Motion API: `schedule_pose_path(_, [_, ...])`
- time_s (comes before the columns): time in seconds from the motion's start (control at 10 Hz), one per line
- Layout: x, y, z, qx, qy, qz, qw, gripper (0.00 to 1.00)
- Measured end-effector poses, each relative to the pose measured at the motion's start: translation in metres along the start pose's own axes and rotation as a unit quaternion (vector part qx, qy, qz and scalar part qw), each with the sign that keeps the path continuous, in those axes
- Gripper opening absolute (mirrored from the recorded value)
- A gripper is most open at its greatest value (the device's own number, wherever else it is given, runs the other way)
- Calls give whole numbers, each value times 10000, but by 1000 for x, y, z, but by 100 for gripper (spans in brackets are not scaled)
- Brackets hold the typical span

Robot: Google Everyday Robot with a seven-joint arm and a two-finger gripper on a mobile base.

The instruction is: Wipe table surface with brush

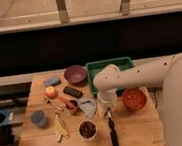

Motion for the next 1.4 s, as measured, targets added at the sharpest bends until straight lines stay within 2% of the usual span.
schedule_pose_path(0.3, [24, -59, 11, 115, 161, 406, 9990, 0])
schedule_pose_path(0.5, [23, -81, 11, 187, 130, 482, 9986, 0])
schedule_pose_path(0.7, [12, -91, 9, 273, 64, 524, 9982, 0])
schedule_pose_path(0.9, [-7, -78, 4, 278, -49, 379, 9989, 0])
schedule_pose_path(1.2, [-42, -22, -1, 209, -217, -39, 9995, 0])
schedule_pose_path(1.4, [-48, 0, 2, 187, -194, -185, 9995, 0])
